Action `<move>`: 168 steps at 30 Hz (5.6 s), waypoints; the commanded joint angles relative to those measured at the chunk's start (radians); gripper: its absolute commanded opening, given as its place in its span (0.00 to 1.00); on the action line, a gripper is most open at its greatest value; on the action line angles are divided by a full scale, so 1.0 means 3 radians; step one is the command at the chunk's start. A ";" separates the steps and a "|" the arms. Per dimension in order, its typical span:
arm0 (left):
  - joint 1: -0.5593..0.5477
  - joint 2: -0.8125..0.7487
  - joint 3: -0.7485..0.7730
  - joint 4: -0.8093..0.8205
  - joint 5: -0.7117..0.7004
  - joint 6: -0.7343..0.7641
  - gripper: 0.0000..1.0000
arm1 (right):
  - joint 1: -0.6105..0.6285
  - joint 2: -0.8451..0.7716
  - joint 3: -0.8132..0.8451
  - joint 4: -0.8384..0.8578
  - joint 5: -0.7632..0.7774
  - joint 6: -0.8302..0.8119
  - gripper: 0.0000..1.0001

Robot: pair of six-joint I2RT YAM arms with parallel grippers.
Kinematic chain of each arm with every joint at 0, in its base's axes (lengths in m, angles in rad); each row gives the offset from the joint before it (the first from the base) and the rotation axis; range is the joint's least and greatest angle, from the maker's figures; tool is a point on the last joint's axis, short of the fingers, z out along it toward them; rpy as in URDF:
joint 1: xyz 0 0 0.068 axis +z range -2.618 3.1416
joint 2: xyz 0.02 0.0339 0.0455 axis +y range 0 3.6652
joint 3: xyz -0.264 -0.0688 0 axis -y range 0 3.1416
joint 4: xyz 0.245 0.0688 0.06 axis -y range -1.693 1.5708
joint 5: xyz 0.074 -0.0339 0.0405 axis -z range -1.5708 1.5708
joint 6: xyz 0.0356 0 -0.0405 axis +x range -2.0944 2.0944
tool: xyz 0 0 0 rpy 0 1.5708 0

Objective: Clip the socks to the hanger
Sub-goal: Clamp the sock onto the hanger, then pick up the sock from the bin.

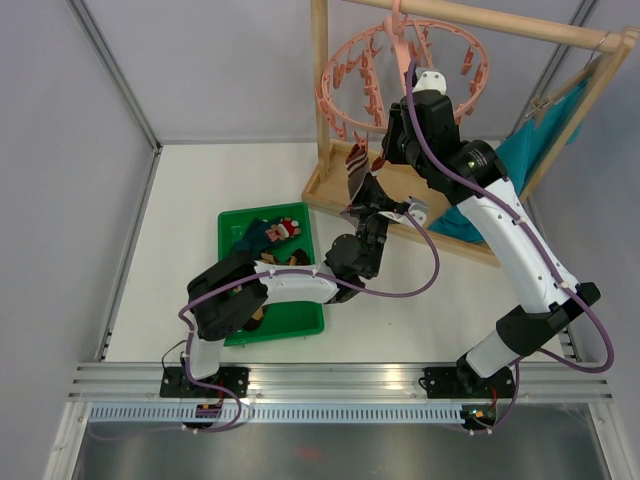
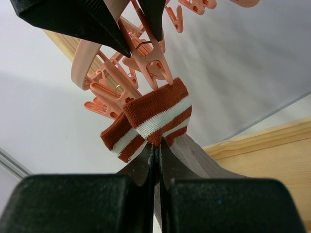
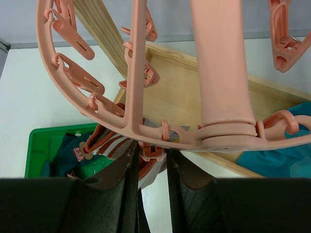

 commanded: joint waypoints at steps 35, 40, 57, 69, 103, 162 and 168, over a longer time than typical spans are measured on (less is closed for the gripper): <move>0.0010 0.0145 0.0309 0.1212 0.0111 0.0037 0.02 | 0.0010 0.0086 0.0200 0.0016 0.0199 -0.0079 0.00; 0.0010 0.0196 0.0396 0.1212 0.0105 0.0072 0.02 | 0.0010 0.0096 0.0195 0.0001 0.0184 -0.0085 0.00; 0.0041 0.0227 0.0493 0.1212 0.0116 0.0119 0.02 | 0.0010 0.0076 0.0170 0.0011 0.0194 -0.0105 0.00; 0.0041 0.0191 0.0467 0.1212 0.0116 0.0093 0.02 | 0.0015 0.0076 0.0160 0.0016 0.0123 -0.0105 0.17; 0.0056 -0.2140 -0.0913 -0.2221 0.0202 -0.3049 0.76 | 0.0015 -0.1028 -0.0909 0.0543 -0.0332 -0.0166 0.76; 0.1825 -0.1522 -0.0745 -0.5164 0.1996 -0.4898 0.65 | 0.0010 -0.2041 -0.2106 0.0901 -0.0736 -0.0207 0.79; 0.1825 -0.1405 -0.0734 -0.5154 0.1803 -0.4898 0.65 | 0.0015 -0.2061 -0.2136 0.0932 -0.0757 -0.0202 0.79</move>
